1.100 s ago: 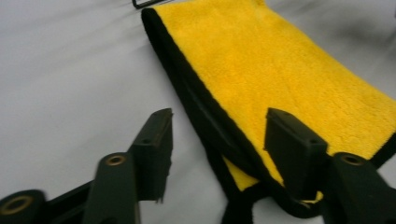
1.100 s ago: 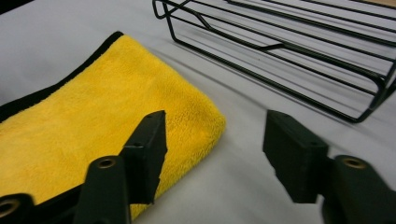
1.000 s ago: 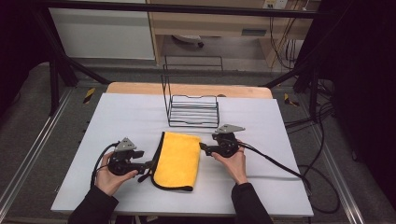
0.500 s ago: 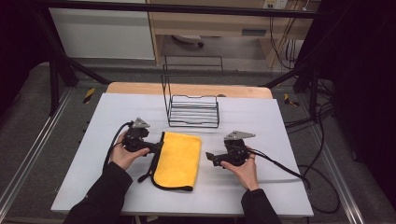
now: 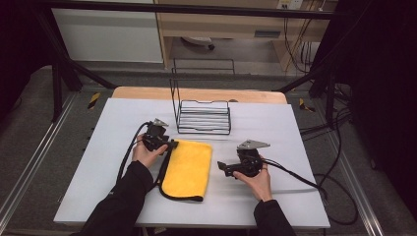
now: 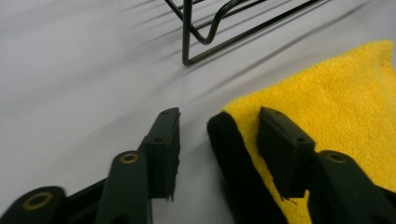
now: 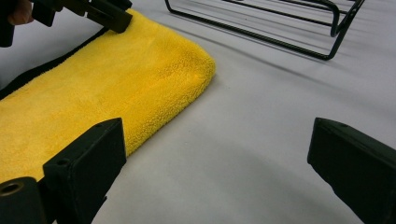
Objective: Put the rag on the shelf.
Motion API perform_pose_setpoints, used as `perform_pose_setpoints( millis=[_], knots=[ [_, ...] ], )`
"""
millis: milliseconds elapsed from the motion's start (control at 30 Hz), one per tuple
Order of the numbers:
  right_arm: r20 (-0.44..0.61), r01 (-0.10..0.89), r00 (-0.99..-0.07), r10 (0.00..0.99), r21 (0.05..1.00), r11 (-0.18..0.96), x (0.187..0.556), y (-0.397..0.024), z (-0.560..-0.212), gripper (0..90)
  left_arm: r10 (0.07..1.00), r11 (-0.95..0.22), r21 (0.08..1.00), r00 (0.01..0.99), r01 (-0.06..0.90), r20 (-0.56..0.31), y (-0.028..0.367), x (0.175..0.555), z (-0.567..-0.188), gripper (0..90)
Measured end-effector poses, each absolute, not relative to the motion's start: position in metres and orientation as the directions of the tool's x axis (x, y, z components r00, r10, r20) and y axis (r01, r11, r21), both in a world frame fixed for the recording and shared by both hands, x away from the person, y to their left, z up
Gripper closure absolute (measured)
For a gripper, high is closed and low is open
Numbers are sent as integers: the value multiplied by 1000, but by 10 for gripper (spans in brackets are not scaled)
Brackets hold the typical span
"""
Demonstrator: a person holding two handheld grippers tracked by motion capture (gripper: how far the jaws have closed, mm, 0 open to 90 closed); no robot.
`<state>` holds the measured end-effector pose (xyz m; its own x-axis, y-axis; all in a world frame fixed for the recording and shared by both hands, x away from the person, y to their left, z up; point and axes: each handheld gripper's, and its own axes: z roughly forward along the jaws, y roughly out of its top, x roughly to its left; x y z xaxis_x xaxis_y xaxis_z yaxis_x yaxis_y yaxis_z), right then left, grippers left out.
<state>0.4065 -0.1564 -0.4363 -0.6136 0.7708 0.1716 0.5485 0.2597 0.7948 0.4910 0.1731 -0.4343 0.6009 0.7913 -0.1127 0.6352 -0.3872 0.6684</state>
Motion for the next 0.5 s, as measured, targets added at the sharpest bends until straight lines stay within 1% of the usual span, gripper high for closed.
perform_pose_setpoints(
  millis=[33,200,233,267,400,500],
  knots=[
    [181,555,-611,771,792,255,407,-156,-436,49,790,-390,666,603,636,-113,173,492,-434,540],
    [201,565,-610,767,789,242,407,-155,-436,50,784,-403,662,611,632,-107,167,494,-439,569],
    [203,565,-609,767,789,240,407,-155,-436,50,782,-401,664,613,632,-111,166,494,-440,588],
    [211,567,-607,766,790,232,407,-155,-436,49,780,-405,664,617,629,-110,165,493,-441,627],
    [210,562,-609,765,794,230,409,-152,-435,42,773,-406,663,623,629,-118,165,494,-442,652],
    [207,556,-615,761,798,233,412,-146,-434,35,769,-402,663,626,631,-130,166,495,-443,653]
  ],
)
